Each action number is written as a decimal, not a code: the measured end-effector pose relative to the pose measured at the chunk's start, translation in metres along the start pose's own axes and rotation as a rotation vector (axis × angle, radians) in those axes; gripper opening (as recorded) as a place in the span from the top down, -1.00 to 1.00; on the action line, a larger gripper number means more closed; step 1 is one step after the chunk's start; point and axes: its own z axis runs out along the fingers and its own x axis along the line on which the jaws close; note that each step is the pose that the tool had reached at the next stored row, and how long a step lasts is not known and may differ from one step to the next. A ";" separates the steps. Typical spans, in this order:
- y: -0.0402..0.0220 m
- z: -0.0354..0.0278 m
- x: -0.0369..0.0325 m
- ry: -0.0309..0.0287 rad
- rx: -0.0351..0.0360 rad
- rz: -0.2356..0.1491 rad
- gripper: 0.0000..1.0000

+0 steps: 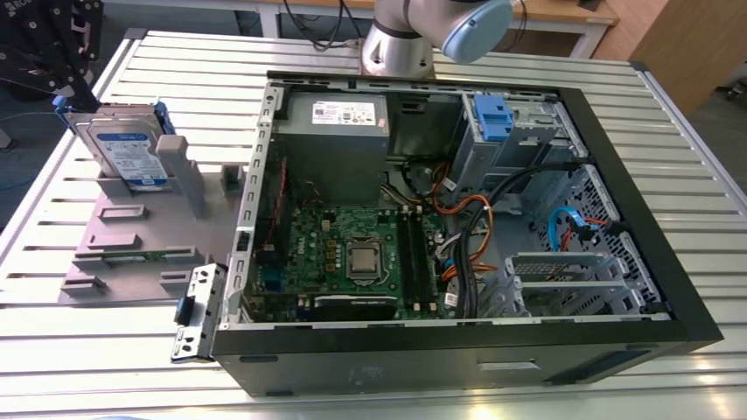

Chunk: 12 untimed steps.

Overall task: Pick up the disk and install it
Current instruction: 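Pick up the disk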

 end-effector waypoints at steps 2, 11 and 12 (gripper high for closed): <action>0.0000 0.0000 0.0000 0.0000 0.0000 -0.002 0.79; 0.0000 0.0000 0.0000 0.0001 0.0001 -0.011 0.79; 0.0000 0.0000 0.0000 0.0002 0.0000 -0.012 0.79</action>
